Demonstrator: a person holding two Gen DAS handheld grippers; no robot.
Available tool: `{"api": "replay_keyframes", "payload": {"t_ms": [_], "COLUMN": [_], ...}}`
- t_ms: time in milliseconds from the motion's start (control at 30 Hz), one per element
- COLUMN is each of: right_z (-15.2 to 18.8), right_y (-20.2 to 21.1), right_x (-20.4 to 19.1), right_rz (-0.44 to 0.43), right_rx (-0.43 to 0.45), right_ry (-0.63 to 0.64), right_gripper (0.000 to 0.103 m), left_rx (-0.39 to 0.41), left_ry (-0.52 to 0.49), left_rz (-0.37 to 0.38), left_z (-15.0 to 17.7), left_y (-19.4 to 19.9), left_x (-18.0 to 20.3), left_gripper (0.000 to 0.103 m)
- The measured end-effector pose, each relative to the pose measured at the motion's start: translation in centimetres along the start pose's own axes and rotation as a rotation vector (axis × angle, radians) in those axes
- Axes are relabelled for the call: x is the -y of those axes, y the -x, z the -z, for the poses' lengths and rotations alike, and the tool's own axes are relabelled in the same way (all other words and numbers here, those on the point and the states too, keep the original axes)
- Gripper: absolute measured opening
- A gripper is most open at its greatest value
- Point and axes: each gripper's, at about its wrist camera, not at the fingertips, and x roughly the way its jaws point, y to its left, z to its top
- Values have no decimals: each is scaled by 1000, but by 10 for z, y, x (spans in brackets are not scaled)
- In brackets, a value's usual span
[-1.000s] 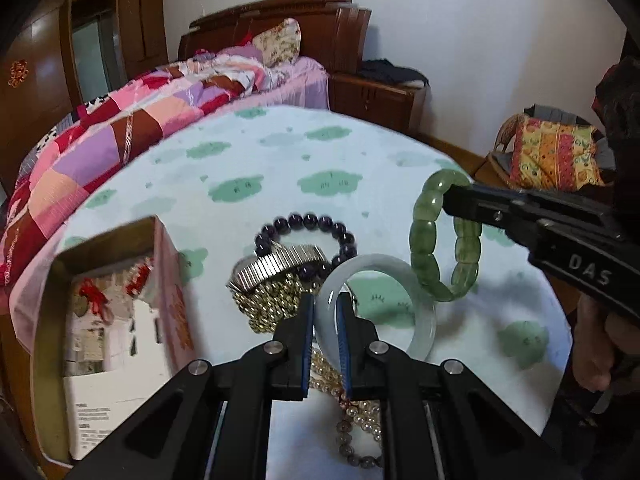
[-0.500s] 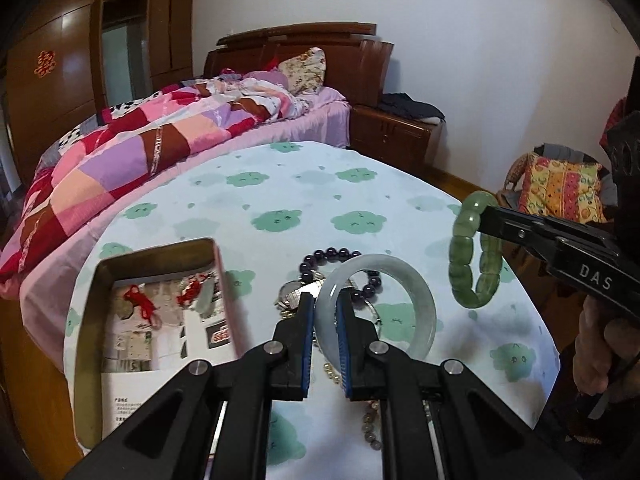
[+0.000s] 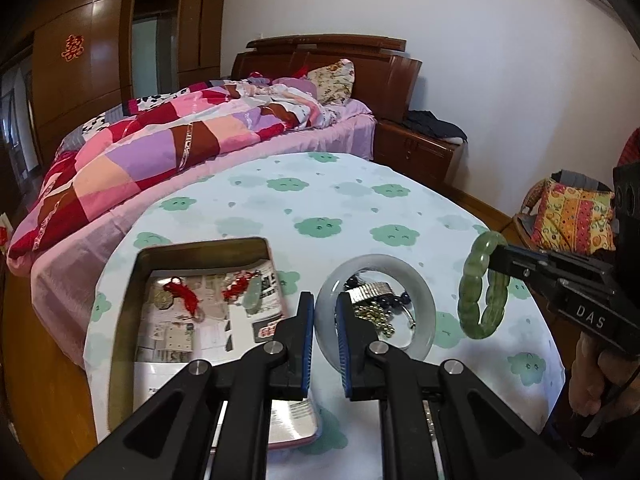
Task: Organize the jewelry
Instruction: 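Carry both bangles over the tin box, left tool white, right tool green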
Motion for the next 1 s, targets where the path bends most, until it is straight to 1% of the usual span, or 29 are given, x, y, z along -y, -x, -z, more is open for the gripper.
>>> {"api": "replay_keyframes", "payload": {"t_ms": [400,733,1000], "right_z": [-9,-32,-43], "right_y": [-20,-39,-59], "right_x": [-32,-63,-92], "right_rz": [-32,-62,-88], "right_rx": [-34,-51,-71], "right_ry": [72,151,210], "right_gripper": [10,10,10], "left_rx": [15,22,2], "left_ry": [57,104,131], "left_rz": [-35,-107,-164], "left_z": [-1,-9,-10], "left_y": [7,10,1], "left_x": [-33,-73,-105], "left_gripper": [10,10,10]}}
